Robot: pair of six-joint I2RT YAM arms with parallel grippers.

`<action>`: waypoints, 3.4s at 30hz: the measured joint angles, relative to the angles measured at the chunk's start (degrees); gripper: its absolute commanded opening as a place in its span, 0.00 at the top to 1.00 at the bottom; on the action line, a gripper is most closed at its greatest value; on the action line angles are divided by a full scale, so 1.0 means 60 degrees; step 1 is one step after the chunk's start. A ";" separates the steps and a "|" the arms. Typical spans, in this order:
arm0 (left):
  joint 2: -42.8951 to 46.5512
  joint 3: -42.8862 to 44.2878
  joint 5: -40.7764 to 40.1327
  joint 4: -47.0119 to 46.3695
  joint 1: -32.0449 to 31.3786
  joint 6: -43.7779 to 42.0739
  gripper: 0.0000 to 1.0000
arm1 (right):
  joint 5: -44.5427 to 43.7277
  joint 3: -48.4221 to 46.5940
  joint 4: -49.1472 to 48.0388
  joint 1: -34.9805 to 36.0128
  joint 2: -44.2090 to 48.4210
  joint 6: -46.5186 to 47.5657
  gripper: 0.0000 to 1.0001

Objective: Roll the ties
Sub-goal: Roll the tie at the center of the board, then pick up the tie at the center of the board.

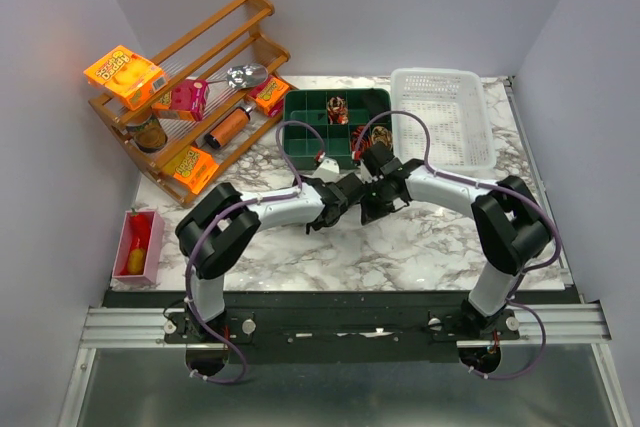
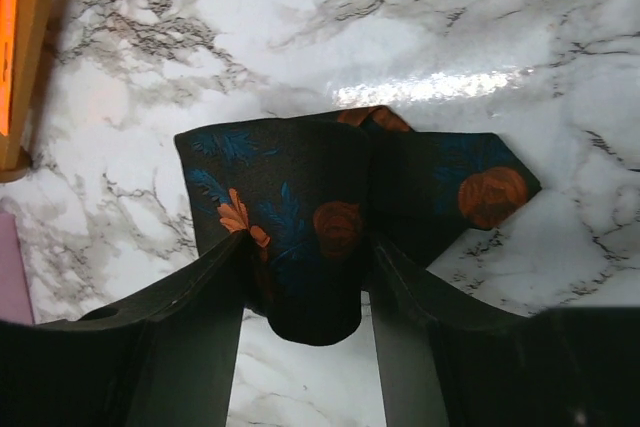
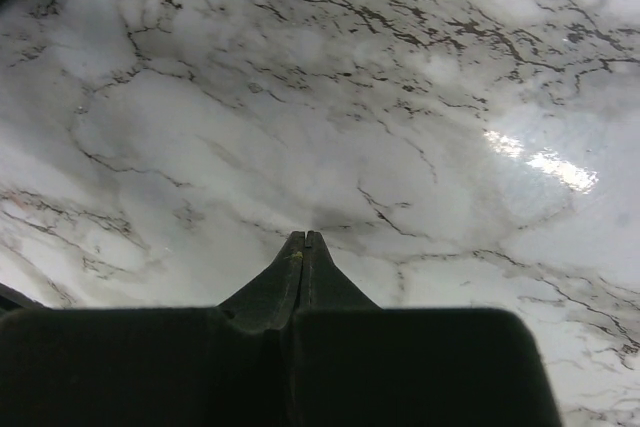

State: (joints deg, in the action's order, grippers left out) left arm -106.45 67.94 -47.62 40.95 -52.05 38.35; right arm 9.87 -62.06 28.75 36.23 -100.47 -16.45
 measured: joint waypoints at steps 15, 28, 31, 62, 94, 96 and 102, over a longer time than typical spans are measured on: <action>0.1155 -0.0525 0.2430 -0.2076 -0.0026 -0.0430 0.18 | 0.0255 0.0015 -0.0138 -0.0095 -0.0004 0.0098 0.96; 0.4710 -0.2459 0.4685 -0.3038 0.2444 -0.0284 0.09 | 0.1086 -0.2532 -0.0004 0.0018 -0.0492 0.0415 0.56; 0.5439 -0.3446 0.5632 -0.3592 0.3497 -0.0091 0.08 | 0.1370 -0.3333 -0.0033 0.0098 -0.1013 0.0404 0.27; 0.4193 -0.7420 1.1041 -1.0969 0.5727 0.1698 0.18 | 0.2357 -0.4754 -0.0055 0.0452 -0.3563 0.0273 0.34; 0.2284 -0.8426 1.2407 -1.5959 0.5588 0.2550 0.55 | 0.3107 -0.3690 -0.0481 0.0444 -0.2506 0.0178 0.16; 0.2455 -0.8466 1.2491 -1.6010 0.5588 0.2557 0.55 | 0.3024 -0.3617 -0.0477 0.0448 -0.1974 0.0171 0.09; 0.3872 -0.8506 1.2783 -1.5278 0.5581 0.2528 0.55 | 0.2980 -0.3552 -0.0525 0.0251 -0.0102 0.0419 0.00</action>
State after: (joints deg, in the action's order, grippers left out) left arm -83.22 16.91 29.08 -50.72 -18.57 53.52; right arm 27.75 -83.37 25.61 37.74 -101.08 -13.93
